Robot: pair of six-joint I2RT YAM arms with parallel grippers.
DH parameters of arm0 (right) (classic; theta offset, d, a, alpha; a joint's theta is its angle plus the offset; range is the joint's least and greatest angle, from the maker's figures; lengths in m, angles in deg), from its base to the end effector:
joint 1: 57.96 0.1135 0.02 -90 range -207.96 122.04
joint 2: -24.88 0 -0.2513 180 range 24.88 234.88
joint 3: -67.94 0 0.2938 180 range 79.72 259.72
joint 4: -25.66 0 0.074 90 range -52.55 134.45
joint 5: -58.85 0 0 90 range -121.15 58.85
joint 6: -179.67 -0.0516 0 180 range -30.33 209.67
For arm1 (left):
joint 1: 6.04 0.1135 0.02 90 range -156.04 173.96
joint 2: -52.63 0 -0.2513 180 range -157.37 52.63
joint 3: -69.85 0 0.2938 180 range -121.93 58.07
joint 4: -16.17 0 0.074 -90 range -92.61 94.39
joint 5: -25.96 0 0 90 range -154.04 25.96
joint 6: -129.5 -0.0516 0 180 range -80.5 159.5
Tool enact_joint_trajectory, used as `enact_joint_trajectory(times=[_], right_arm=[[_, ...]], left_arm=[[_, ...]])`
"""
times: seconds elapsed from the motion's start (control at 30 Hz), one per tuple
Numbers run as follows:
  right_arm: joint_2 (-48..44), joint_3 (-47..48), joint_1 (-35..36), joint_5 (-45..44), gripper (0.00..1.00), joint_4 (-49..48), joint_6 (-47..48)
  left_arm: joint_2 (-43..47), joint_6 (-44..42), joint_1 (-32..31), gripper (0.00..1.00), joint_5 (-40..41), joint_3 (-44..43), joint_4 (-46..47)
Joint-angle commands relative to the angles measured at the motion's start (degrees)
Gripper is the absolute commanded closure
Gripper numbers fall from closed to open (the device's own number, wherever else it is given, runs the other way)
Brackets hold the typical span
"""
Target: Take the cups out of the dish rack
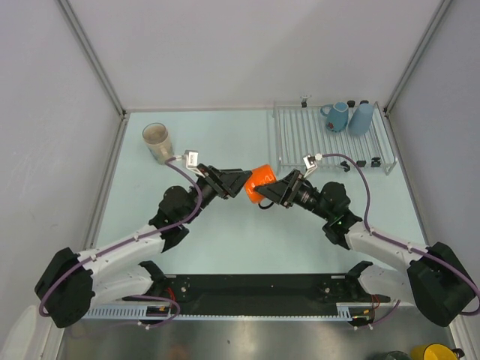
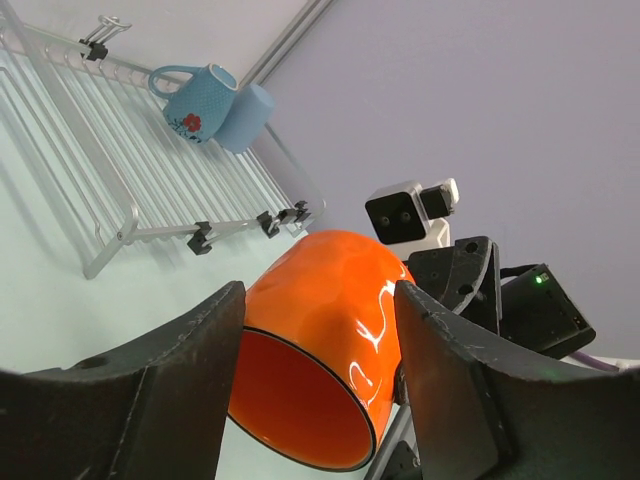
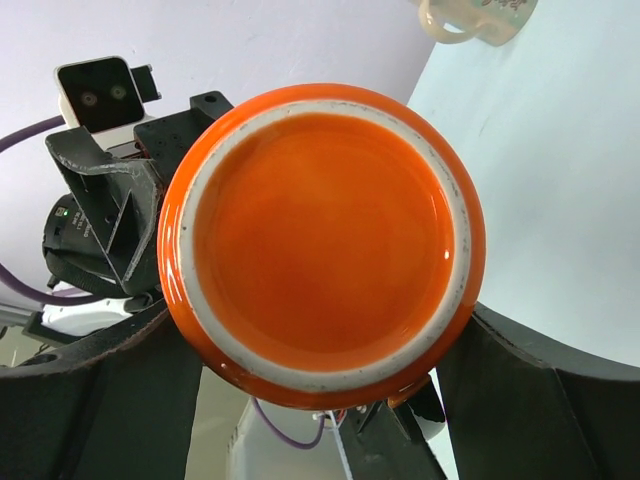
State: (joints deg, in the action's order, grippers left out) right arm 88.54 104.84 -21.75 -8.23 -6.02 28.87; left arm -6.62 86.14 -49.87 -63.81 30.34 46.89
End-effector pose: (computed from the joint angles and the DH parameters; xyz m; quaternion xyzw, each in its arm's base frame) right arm 0.2237 0.1887 0.2168 -0.0019 0.6786 0.6299 0.3778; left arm 0.2103 -0.2016 0.2542 -0.0171 0.6360 -0.5469 0.5442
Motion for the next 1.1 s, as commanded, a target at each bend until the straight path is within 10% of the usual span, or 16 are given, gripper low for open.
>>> enact_joint_trajectory(times=[0.0,0.4,1.07], right_arm=[[-0.81,1.42,1.5,0.2,1.0,-8.4,1.64],[-7.05,2.12,1.5,-7.62,1.0,1.19,7.27],[-3.01,3.61,1.59,-7.53,1.0,-4.17,6.21]], left_arm=[[-0.44,2.33,-0.9,0.34,-6.21,-3.04,1.28],[8.61,-8.92,-0.73,0.34,11.63,-7.6,-17.89],[6.51,-0.75,-0.73,0.34,0.83,-6.99,-19.03]])
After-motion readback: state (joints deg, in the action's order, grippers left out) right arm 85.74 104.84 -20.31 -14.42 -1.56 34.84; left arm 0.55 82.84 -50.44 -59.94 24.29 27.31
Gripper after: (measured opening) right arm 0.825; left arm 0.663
